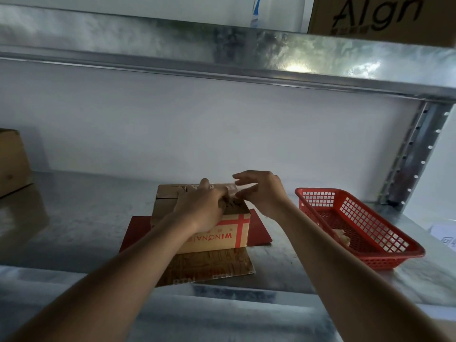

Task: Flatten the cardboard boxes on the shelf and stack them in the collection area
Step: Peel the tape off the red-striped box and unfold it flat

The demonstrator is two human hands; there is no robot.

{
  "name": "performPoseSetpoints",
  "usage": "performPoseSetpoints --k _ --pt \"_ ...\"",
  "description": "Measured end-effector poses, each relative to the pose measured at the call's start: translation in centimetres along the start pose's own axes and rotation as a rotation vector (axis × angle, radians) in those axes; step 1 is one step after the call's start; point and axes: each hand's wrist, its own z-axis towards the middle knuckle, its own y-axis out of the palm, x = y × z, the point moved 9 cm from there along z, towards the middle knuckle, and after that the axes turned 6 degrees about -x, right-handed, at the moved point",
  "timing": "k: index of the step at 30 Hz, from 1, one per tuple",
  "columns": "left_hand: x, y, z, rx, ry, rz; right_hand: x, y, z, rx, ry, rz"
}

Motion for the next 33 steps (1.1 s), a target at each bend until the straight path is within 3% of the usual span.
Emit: performPoseSetpoints --k 3,5,9,15,19,24,27,33 --pt "-0.1 0.0 0.1 0.008 0.006 0.014 1.0 -0.8 -0.1 0.076 0.110 -0.012" --pt "-0.1 -0.1 0.1 0.022 0.006 0.015 1.4 -0.5 0.2 0.029 0.166 -0.093" --pt "-0.1 0.0 0.0 0.020 0.003 0.010 0.4 0.6 0.3 -0.108 0.108 -0.240" --pt "-0.4 -0.1 -0.1 0.020 0.018 0.005 0.3 0.8 0.3 -0.038 0.096 -0.296" --pt "-0.9 -0.1 -0.1 0.026 0.015 -0.005 2.3 0.8 -0.4 0.053 0.281 -0.115" --pt "-1.0 0.0 0.0 0.007 0.028 -0.019 5.8 1.5 -2.0 0.117 0.572 0.470" --pt "-0.9 0.1 -0.1 0.002 0.031 -0.011 6.5 1.7 -2.6 0.140 0.642 0.471" --pt "-1.0 0.2 0.0 0.017 0.026 -0.005 5.1 0.9 -2.8 0.253 0.482 0.367"
